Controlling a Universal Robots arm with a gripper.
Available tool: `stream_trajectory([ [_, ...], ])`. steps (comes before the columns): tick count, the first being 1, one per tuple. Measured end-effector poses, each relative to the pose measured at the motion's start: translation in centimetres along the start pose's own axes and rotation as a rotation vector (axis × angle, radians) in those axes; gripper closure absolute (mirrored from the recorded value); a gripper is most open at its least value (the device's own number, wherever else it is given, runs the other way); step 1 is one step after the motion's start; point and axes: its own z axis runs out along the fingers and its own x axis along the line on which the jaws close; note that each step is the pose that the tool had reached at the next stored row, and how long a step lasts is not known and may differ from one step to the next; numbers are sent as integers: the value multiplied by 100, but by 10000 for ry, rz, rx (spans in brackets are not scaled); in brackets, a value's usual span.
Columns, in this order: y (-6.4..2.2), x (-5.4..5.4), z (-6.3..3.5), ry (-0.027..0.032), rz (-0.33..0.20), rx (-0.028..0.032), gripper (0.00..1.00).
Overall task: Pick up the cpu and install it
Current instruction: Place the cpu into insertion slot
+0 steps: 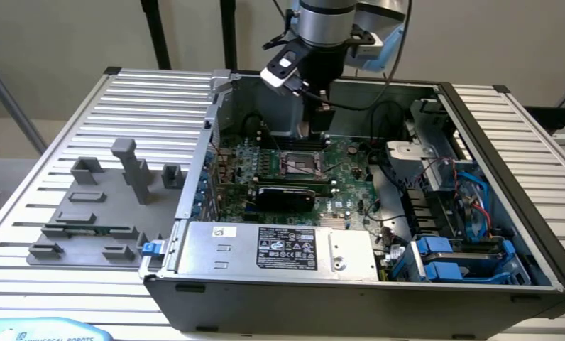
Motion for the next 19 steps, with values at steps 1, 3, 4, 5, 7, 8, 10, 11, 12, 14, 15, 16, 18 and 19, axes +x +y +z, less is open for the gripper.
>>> stream_trajectory([
  [1, -4, 0, 18, -7, 86, -3, 45],
  [3, -10, 0, 54, -26, 282, -6, 45],
  [4, -12, -1, 71, -37, 394, -7, 45],
  [5, -15, -1, 90, -45, 513, -11, 45],
  [7, -19, -2, 126, -64, 728, -15, 45],
  [8, -23, -2, 144, -73, 822, -17, 45],
  [10, -31, -2, 180, -89, 998, -21, 45],
  [11, -35, -2, 198, -97, 1076, -22, 45],
  [12, -40, -2, 217, -103, 1156, -23, 45],
  [14, -47, -2, 250, -111, 1288, -25, 45],
  [15, -51, -2, 266, -115, 1353, -25, 45],
  [16, -55, -2, 281, -120, 1417, -24, 45],
  [18, -63, -2, 315, -128, 1551, -26, 45],
  [19, -68, -2, 333, -132, 1619, -28, 45],
])
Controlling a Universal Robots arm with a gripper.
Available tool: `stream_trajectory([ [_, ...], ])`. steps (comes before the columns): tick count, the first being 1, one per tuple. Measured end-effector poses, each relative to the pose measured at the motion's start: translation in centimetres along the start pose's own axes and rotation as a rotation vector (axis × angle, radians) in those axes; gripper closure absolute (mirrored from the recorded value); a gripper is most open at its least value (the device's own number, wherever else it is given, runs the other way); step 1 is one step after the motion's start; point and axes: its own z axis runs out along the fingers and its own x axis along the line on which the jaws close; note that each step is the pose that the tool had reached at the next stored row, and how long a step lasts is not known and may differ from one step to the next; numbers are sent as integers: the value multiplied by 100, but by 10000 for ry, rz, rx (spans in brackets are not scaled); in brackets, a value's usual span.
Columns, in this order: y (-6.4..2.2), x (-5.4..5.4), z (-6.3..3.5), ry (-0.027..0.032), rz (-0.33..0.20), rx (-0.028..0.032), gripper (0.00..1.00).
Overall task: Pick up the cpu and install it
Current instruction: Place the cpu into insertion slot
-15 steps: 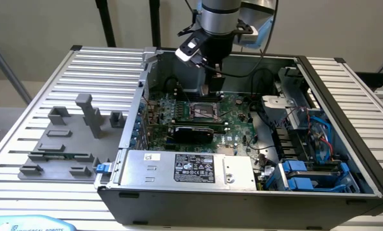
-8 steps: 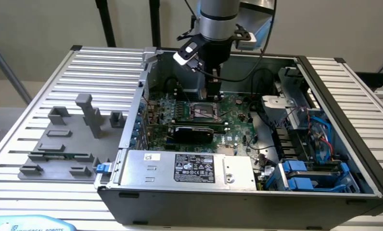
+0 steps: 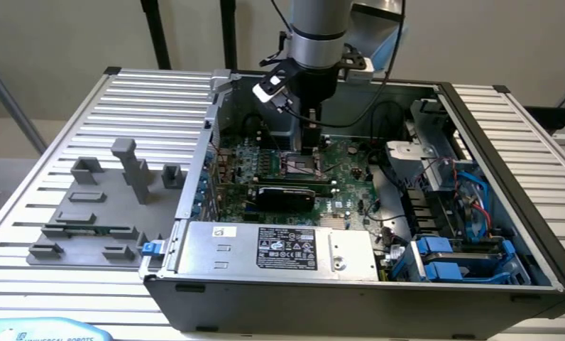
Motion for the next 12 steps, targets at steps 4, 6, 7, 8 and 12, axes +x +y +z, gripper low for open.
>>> stream_trajectory([
  [4, -52, -3, 71, -7, 114, -4, 45],
  [6, -65, -4, 108, -6, 114, -5, 45],
  [7, -66, -5, 126, -6, 112, -9, 45],
  [8, -66, -5, 144, -6, 111, -12, 45],
  [12, -69, -7, 215, -7, 112, -16, 45],
])
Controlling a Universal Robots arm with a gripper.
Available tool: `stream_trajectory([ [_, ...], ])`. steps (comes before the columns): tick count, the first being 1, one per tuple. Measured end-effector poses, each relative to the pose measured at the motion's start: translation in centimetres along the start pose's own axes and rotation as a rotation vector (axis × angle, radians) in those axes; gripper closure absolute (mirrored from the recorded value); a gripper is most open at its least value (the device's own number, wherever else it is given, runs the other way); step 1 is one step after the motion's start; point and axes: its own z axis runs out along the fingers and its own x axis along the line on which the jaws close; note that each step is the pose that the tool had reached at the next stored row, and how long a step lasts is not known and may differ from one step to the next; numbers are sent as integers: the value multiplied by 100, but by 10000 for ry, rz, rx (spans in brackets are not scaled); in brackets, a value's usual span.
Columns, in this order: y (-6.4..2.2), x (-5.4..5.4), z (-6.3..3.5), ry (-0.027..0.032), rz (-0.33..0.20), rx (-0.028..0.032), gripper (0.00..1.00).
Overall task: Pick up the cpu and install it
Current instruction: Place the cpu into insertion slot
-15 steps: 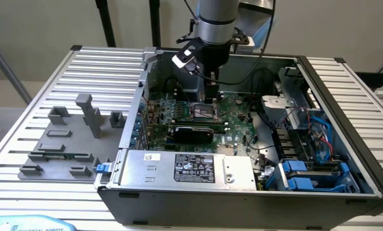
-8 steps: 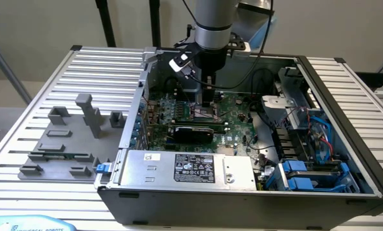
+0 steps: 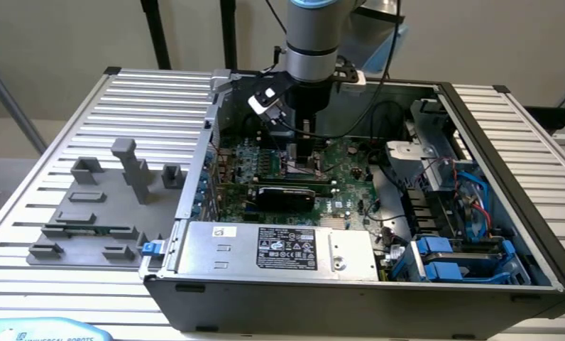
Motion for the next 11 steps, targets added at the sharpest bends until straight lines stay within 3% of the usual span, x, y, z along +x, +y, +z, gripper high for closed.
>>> stream_trajectory([
  [11, 27, -3, 144, 1, 2, -1, 45],
])
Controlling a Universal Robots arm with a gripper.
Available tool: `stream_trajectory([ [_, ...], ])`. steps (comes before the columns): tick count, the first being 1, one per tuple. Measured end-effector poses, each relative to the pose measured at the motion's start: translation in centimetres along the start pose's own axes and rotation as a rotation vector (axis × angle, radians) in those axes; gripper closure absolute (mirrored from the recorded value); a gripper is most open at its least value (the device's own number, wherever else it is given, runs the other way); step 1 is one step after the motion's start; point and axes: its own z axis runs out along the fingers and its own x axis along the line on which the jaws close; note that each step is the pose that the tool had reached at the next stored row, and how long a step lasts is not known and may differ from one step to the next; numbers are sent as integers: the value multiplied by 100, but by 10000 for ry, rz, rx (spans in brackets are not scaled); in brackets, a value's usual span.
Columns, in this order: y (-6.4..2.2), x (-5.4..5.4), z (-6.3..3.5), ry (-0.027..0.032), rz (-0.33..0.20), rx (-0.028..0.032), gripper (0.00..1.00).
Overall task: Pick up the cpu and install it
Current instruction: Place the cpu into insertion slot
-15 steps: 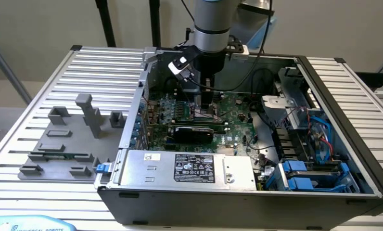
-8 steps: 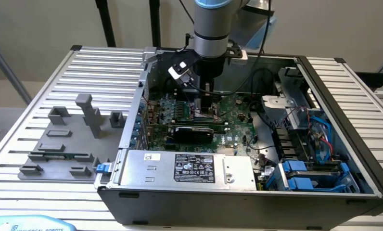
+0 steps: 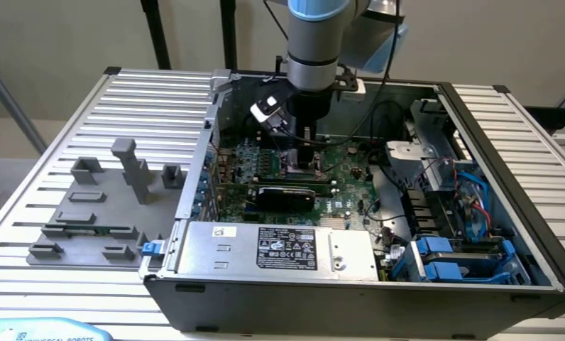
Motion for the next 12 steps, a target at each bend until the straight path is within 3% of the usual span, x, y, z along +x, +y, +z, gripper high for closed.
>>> stream_trajectory([
  [12, -2, -11, 82, -18, -2, 0, 45],
])
